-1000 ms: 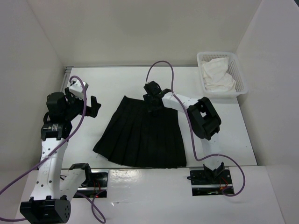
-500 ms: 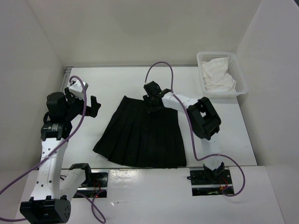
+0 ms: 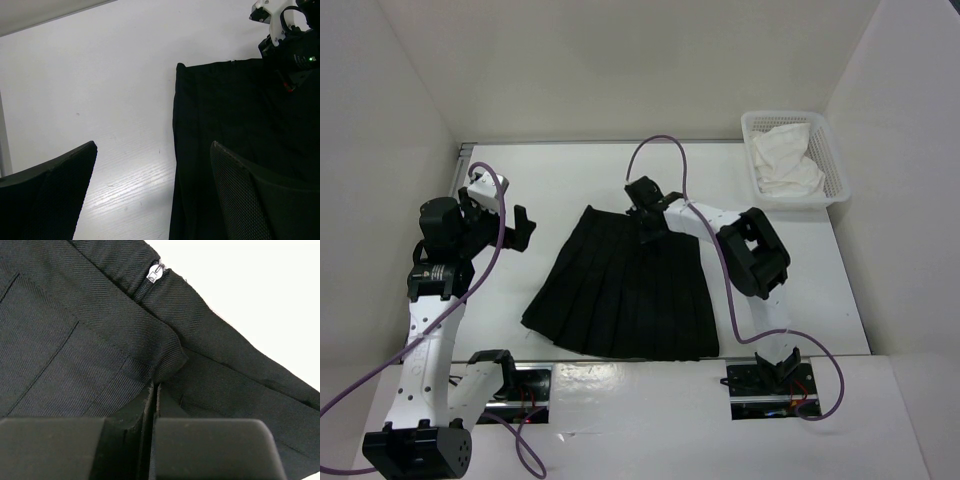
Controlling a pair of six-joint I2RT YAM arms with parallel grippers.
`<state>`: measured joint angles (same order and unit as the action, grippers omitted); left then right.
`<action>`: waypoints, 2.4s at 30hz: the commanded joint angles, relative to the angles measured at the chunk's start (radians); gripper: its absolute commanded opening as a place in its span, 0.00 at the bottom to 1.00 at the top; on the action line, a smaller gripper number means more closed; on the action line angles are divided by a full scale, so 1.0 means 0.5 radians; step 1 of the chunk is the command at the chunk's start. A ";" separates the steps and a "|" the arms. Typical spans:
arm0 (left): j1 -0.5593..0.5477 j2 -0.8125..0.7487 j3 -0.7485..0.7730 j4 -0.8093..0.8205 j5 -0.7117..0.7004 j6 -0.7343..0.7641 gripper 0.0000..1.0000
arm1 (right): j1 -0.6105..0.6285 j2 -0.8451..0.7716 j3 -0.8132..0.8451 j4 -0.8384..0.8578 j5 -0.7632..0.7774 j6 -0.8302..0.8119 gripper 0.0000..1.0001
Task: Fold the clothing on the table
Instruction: Flatten the skirt out
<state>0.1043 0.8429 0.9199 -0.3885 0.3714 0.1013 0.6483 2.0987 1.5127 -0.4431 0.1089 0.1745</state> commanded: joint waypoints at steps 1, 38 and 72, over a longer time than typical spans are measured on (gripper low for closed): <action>0.009 -0.008 -0.011 0.071 0.021 -0.022 1.00 | 0.044 0.021 0.079 -0.089 -0.034 -0.042 0.00; 0.009 -0.173 -0.122 0.225 -0.224 -0.153 1.00 | 0.614 -0.648 2.000 -1.301 -0.800 -0.913 0.01; 0.046 -0.103 -0.116 -0.247 0.971 0.889 1.00 | 0.314 -1.439 0.745 -0.805 -1.178 -1.132 0.00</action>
<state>0.1223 0.7692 0.8459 -0.4072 0.5755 0.3290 0.8032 1.4456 1.8633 -1.0027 -0.4706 -0.4160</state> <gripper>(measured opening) 1.001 0.008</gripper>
